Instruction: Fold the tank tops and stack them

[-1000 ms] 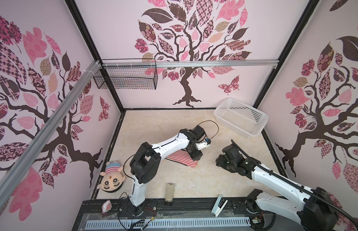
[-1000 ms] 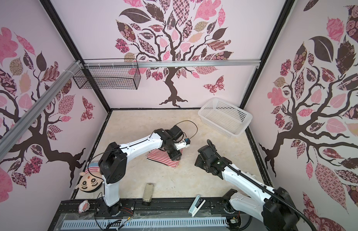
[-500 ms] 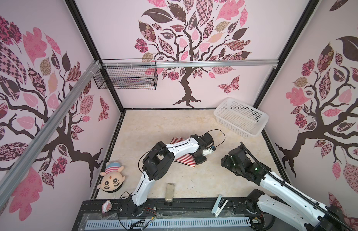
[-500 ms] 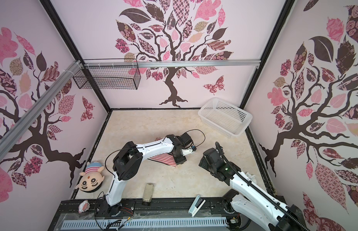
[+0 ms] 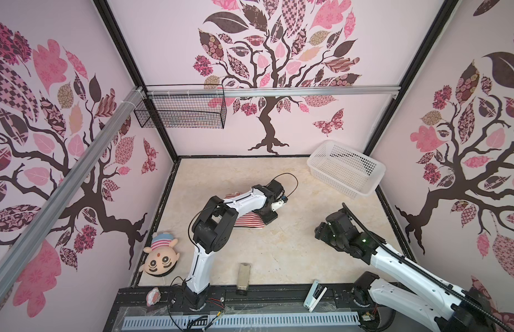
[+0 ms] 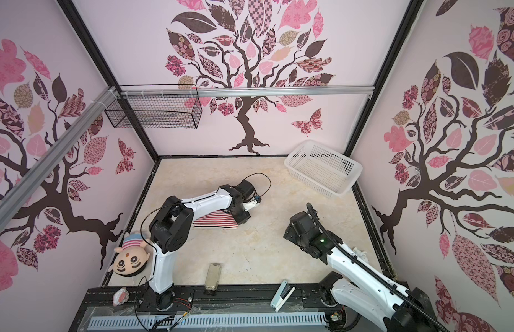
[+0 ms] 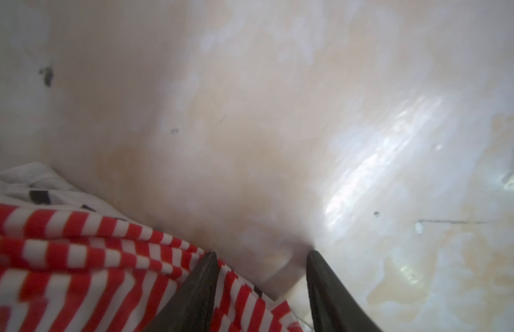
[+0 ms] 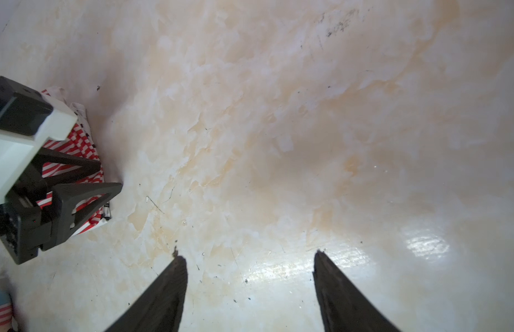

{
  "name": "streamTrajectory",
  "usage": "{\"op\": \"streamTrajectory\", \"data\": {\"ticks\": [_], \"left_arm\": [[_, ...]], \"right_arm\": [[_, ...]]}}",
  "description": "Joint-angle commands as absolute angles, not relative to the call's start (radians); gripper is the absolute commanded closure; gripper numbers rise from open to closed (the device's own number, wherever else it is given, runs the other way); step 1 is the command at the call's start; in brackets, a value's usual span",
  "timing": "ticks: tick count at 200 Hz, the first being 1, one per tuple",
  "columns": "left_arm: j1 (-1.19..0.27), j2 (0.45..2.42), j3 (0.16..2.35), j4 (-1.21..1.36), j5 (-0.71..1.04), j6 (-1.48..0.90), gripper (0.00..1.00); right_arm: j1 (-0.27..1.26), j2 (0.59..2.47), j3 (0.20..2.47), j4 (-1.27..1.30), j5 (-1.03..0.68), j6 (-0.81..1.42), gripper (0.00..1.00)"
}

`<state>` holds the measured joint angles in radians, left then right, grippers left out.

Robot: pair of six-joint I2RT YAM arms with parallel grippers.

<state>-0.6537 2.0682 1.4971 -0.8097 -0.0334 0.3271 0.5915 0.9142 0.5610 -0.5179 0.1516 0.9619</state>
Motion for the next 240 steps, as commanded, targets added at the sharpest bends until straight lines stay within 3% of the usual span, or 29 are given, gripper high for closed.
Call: {"op": "streamTrajectory", "data": {"ticks": [1,82,126,172,208,233,240], "left_arm": [[-0.594,2.024,1.447,-0.821,-0.030,0.348,0.46],[-0.367,1.898,1.318,-0.833,0.013,0.409,0.46],[-0.348,1.748,1.249,-0.874,0.100,0.416,0.46],[-0.330,1.563,1.207,-0.842,0.210,0.319,0.45],[-0.205,1.383,1.010,-0.510,0.229,0.183,0.23],[-0.058,1.311,0.898,-0.278,0.256,0.073,0.16],[-0.020,1.303,0.859,-0.205,0.264,0.040,0.09]], "right_arm": [[0.587,0.944,0.580,-0.494,0.135,0.947,0.28],[0.587,1.021,0.616,-0.450,0.115,0.906,0.28],[0.578,1.079,0.685,-0.479,0.144,0.849,0.27],[0.378,1.119,0.757,-0.477,0.054,0.712,0.25],[0.097,1.160,0.821,-0.427,-0.012,0.527,0.20],[-0.005,1.177,0.845,-0.341,0.024,0.476,0.17],[-0.008,1.169,0.828,-0.285,0.044,0.469,0.17]]}}
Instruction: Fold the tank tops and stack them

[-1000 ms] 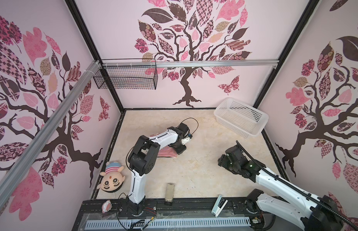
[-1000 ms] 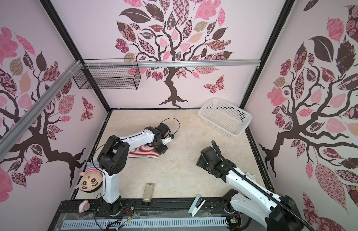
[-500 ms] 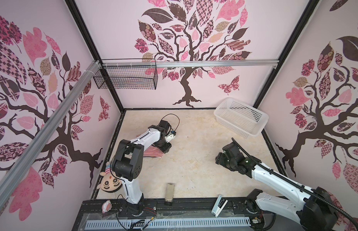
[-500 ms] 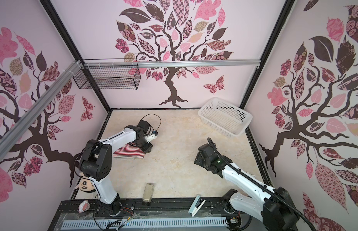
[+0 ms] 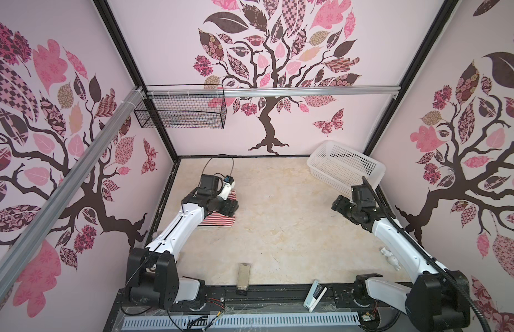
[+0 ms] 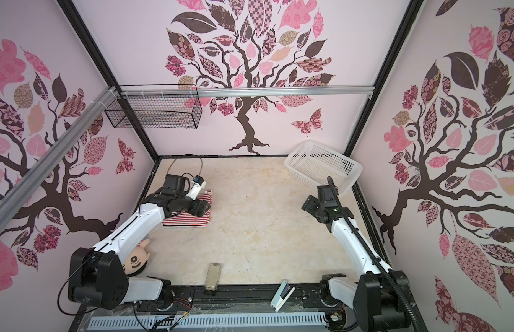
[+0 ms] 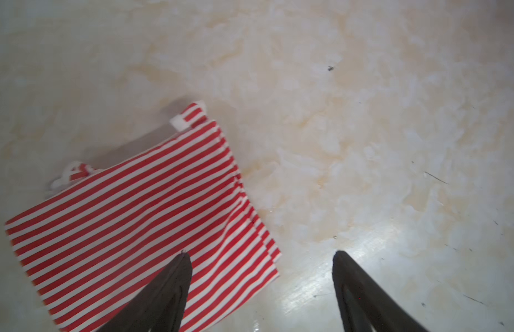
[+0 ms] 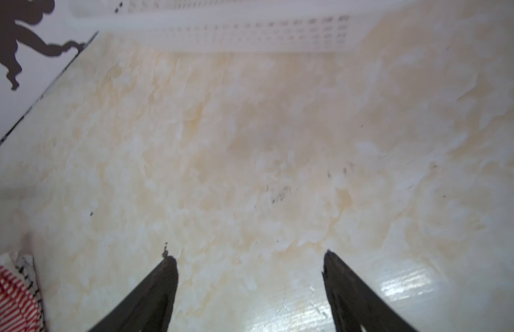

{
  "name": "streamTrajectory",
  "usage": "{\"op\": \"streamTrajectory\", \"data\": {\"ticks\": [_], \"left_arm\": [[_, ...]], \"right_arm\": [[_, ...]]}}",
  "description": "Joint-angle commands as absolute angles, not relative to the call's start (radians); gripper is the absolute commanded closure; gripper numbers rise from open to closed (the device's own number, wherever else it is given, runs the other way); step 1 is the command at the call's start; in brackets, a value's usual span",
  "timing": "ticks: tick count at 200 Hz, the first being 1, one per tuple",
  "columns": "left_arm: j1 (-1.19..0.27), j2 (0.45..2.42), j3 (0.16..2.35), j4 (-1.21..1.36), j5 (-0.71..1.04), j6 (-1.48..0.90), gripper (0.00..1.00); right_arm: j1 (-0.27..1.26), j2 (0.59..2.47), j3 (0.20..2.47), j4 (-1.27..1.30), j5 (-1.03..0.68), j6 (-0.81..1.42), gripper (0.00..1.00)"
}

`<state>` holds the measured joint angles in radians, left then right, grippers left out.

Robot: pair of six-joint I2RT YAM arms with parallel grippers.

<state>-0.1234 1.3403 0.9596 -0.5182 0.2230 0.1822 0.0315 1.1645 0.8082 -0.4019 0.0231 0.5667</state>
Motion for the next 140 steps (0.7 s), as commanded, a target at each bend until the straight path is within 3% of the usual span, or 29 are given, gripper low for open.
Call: {"op": "streamTrajectory", "data": {"ticks": [1,5,28,71,140], "left_arm": [[-0.014,1.302,0.854,-0.195,0.265,0.035,0.07],[0.007,1.300,0.835,-0.159,0.267,0.014,0.03],[0.096,1.305,0.753,0.000,0.292,-0.054,0.02],[0.101,1.287,0.586,0.267,0.255,-0.034,0.02],[0.101,1.385,0.388,0.694,0.274,-0.015,0.02]], "right_arm": [[-0.008,1.167,0.824,-0.278,0.048,0.467,0.17],[-0.008,1.159,0.812,-0.247,0.069,0.463,0.17],[-0.007,1.129,0.706,-0.039,0.132,0.429,0.17],[-0.008,1.074,0.489,0.325,0.178,0.283,0.14],[-0.008,1.291,0.374,0.695,0.166,0.193,0.14]]}}
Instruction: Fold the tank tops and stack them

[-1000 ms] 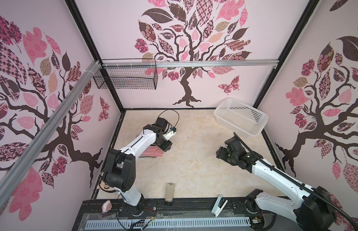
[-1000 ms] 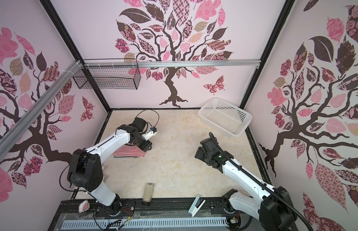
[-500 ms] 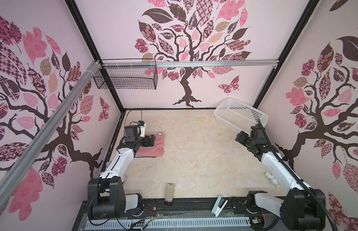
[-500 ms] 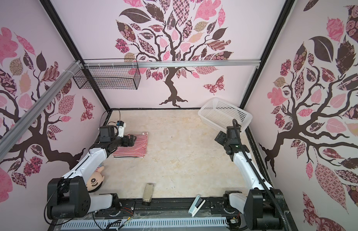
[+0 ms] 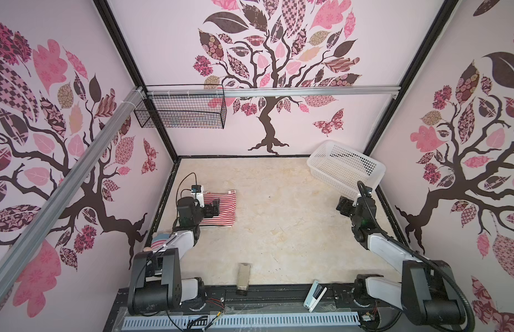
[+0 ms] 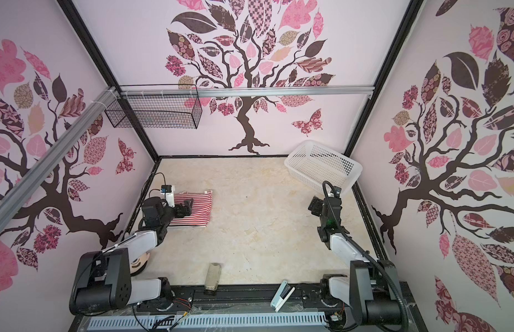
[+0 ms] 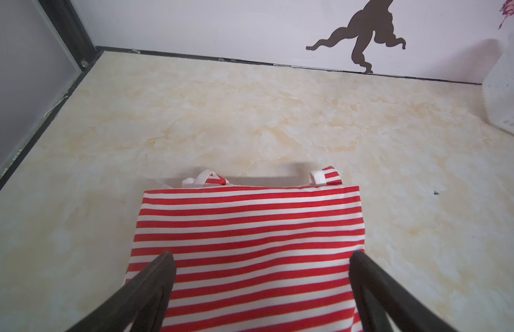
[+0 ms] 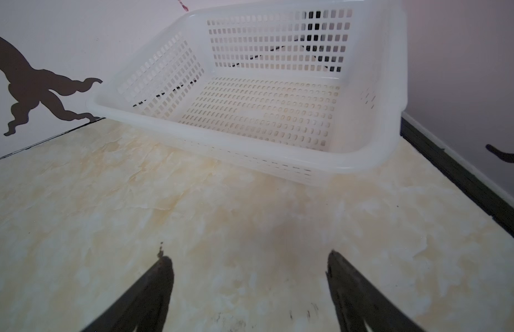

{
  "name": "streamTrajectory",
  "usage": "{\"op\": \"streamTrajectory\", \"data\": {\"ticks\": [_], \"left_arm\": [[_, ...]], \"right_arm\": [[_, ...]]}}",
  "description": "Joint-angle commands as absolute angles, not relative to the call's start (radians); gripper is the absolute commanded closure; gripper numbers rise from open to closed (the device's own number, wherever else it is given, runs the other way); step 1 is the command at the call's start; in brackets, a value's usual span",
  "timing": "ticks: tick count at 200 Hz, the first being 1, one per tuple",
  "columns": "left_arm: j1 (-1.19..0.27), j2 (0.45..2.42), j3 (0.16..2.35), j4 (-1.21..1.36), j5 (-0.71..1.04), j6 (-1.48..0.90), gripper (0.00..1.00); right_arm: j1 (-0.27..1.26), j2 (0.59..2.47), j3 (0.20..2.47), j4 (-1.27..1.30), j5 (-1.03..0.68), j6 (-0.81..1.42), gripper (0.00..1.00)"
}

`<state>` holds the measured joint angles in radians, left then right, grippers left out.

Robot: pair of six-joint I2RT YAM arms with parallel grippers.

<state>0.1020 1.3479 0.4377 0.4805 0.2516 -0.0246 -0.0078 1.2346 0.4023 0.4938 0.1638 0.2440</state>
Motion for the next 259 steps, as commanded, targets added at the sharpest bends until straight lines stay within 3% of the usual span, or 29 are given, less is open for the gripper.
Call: {"op": "streamTrajectory", "data": {"ticks": [1,21,46,61,90,111,129,150,155,159,197,259], "left_arm": [[0.101,1.384,0.389,0.691,0.276,-0.014,0.02],[0.097,1.397,0.386,0.719,0.275,0.013,0.02],[0.095,1.511,0.343,0.940,0.260,0.002,0.02],[0.093,1.482,0.387,0.789,0.248,0.024,0.02],[0.092,1.488,0.385,0.805,0.252,0.017,0.02],[0.092,1.505,0.398,0.798,0.252,0.017,0.02],[0.089,1.521,0.434,0.756,0.240,0.018,0.02],[0.087,1.516,0.434,0.744,0.233,0.016,0.02],[0.087,1.518,0.437,0.745,0.233,0.018,0.02],[0.087,1.517,0.437,0.743,0.233,0.018,0.02],[0.086,1.514,0.436,0.741,0.232,0.018,0.02],[0.087,1.513,0.434,0.743,0.232,0.015,0.02]], "right_arm": [[-0.008,1.293,0.373,0.699,0.166,0.193,0.14],[-0.007,1.339,0.347,0.801,0.163,0.168,0.14],[-0.008,1.402,0.324,0.927,0.120,0.137,0.15],[-0.008,1.432,0.323,0.968,0.113,0.117,0.15],[-0.007,1.468,0.300,1.040,0.067,0.088,0.16],[-0.003,1.593,0.230,1.327,0.047,0.075,0.17],[-0.002,1.528,0.270,1.136,0.053,0.075,0.17],[0.000,1.558,0.261,1.204,0.064,0.075,0.15],[0.002,1.555,0.264,1.195,0.066,0.075,0.03],[0.002,1.552,0.266,1.184,0.067,0.075,0.01],[0.035,1.551,0.286,1.144,0.152,0.062,0.00],[0.036,1.550,0.285,1.144,0.151,0.063,0.00]]}}
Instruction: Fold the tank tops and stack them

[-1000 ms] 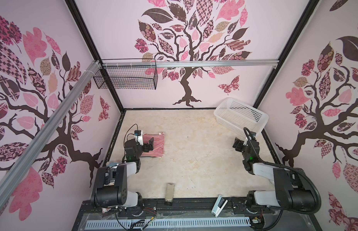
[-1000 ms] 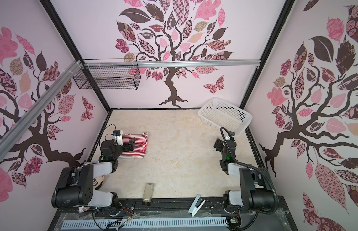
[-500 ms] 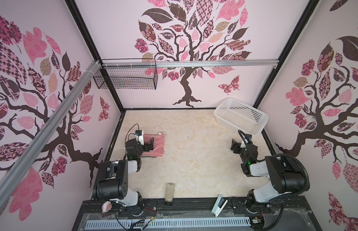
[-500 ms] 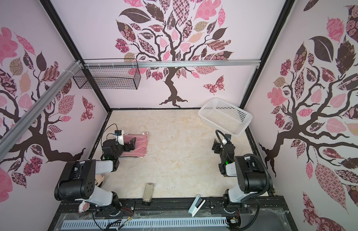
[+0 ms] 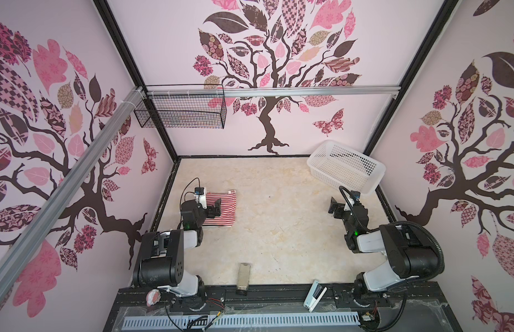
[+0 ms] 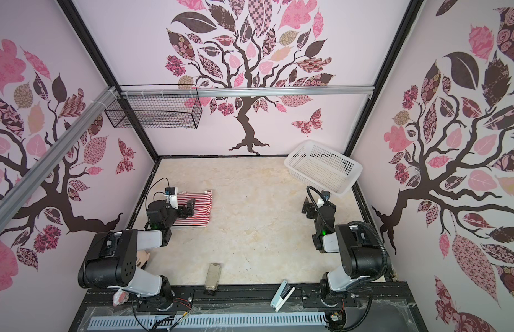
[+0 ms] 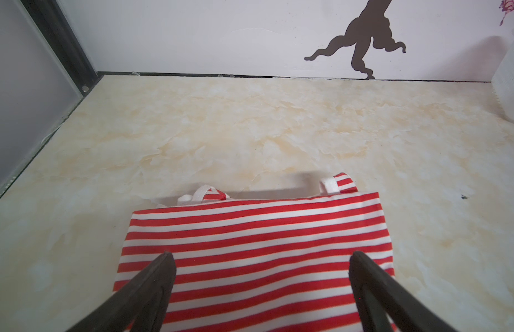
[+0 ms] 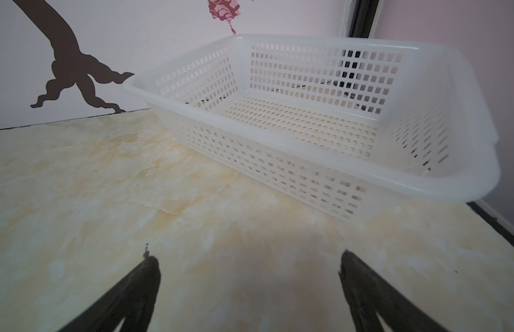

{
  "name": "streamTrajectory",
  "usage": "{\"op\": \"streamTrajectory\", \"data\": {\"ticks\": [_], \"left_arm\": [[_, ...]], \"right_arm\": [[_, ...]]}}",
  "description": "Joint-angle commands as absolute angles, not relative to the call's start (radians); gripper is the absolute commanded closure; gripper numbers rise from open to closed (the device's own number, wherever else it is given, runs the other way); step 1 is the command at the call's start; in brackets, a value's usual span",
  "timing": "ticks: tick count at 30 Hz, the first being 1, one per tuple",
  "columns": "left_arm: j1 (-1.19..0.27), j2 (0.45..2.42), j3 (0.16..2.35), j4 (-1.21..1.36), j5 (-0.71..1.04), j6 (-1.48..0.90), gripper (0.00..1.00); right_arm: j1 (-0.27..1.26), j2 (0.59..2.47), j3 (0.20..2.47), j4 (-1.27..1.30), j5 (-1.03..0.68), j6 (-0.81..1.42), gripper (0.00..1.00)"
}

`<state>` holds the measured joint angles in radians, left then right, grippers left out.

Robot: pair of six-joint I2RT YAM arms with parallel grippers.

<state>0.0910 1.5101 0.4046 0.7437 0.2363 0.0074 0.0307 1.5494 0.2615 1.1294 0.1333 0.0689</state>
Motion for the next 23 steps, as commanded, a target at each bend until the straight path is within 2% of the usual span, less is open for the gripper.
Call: {"op": "streamTrajectory", "data": {"ticks": [1,23], "left_arm": [[0.087,1.513,0.434,0.743,0.232,0.015,0.02],[0.084,1.515,0.440,0.731,0.229,0.018,0.02]], "right_arm": [[0.037,1.550,0.285,1.144,0.152,0.063,0.00],[0.036,1.551,0.285,1.144,0.152,0.063,0.00]]}}
